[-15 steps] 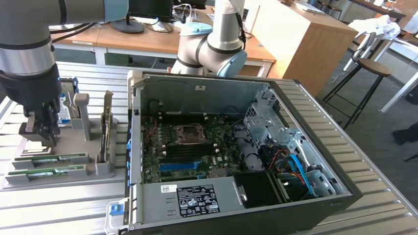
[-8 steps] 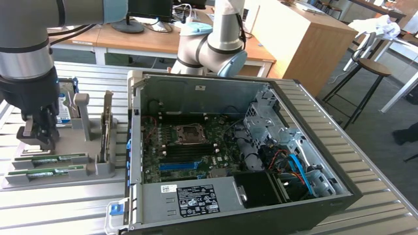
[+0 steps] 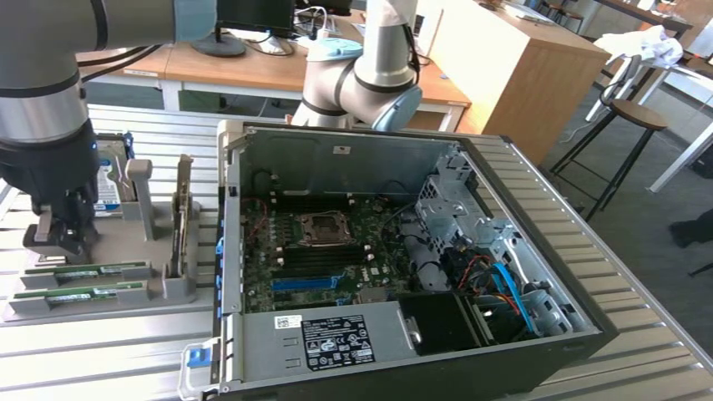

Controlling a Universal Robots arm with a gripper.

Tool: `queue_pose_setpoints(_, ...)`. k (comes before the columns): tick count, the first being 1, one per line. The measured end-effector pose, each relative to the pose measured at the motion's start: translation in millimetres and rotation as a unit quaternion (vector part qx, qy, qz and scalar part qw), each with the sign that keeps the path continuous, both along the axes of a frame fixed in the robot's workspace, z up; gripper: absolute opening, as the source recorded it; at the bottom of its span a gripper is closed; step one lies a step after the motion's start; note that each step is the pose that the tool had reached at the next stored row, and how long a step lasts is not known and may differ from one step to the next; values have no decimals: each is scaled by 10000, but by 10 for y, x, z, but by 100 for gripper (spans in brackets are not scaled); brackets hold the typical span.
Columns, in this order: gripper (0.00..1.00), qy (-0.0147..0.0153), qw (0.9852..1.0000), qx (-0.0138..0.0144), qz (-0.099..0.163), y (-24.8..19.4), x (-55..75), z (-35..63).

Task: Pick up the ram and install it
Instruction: 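Pick up the ram and move it above insertion slot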

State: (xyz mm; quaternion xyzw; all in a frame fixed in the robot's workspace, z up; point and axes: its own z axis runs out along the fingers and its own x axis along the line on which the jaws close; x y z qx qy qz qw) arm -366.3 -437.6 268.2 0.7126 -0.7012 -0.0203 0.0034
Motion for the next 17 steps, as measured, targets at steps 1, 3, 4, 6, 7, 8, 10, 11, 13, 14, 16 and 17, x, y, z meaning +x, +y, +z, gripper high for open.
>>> queue_pose_setpoints(1,37,0,10000,0,0,-15,0,0)
queue_pose_setpoints(3,37,1,10000,0,0,-38,0,0)
queue_pose_setpoints(4,37,1,10000,0,0,-41,-1,0)
queue_pose_setpoints(6,37,0,10000,0,-1,-41,-1,0)
queue_pose_setpoints(7,37,0,10000,0,-1,-41,-1,0)
queue_pose_setpoints(8,37,0,10000,0,-1,-42,0,0)
queue_pose_setpoints(10,37,0,10000,0,0,-42,0,-2)
queue_pose_setpoints(11,37,-1,10000,1,0,-42,-1,-9)
queue_pose_setpoints(13,37,0,10000,0,0,-42,-1,-27)
queue_pose_setpoints(14,37,0,10000,0,0,-43,-1,-38)
queue_pose_setpoints(16,37,0,10000,0,0,-43,-1,-62)
queue_pose_setpoints(17,37,0,10000,0,0,-43,0,-76)
